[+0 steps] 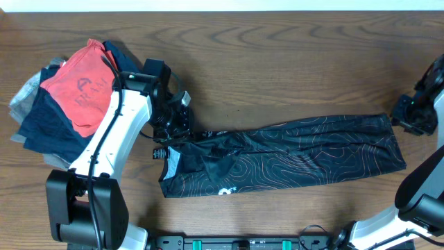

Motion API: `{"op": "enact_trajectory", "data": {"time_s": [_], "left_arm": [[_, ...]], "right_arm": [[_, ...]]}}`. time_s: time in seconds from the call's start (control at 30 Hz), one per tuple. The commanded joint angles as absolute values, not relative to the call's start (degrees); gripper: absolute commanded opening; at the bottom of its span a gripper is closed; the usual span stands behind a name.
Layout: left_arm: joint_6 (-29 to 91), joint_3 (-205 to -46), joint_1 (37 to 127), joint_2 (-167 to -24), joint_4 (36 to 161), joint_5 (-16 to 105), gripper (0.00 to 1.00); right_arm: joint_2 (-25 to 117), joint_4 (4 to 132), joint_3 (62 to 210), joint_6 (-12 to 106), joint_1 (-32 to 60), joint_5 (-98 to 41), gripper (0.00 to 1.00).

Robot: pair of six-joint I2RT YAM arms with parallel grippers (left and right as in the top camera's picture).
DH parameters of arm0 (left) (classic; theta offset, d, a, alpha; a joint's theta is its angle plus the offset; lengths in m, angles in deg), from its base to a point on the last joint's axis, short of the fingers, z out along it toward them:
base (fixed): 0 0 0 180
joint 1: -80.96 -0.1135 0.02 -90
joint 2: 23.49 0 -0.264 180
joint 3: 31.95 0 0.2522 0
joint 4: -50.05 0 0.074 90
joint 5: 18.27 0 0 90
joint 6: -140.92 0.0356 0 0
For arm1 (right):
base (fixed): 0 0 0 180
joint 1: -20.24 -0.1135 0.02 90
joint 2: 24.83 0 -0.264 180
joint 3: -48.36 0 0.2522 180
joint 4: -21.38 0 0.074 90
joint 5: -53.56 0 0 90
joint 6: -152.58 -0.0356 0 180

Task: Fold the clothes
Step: 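Fold the back edge forward onto the front edge with both grippers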

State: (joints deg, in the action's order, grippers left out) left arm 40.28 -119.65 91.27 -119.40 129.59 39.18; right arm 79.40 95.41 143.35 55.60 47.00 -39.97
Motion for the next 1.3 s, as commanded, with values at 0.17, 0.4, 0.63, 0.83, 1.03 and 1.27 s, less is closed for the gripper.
{"op": "enact_trajectory", "data": {"time_s": [0.17,0.4,0.63,0.83,1.03,1.27], "left_arm": [[40.7,-119.3,91.4,-119.6,128.9,39.8,0.06],[40.7,-119.3,91.4,-119.6,128.4,39.8,0.06],[40.7,-119.3,91.4,-119.6,127.5,39.8,0.06],[40.7,-119.3,91.4,-119.6,126.9,39.8,0.06],[40.8,-119.3,91.4,-119.6,126.9,39.8,0.06],[40.8,-119.3,91.4,-119.6,126.5,39.8,0.06]], "right_arm": [[79.7,76.1,131.1,55.8,44.9,-31.5,0.40],[79.8,69.5,128.7,55.8,44.3,-32.1,0.41],[80.1,69.0,128.7,55.8,44.3,-33.4,0.42],[82.1,68.6,128.6,55.8,44.3,-33.9,0.41],[84.5,67.6,128.6,55.8,44.3,-34.7,0.36],[84.4,67.2,129.0,54.3,44.3,-34.7,0.01]]}}
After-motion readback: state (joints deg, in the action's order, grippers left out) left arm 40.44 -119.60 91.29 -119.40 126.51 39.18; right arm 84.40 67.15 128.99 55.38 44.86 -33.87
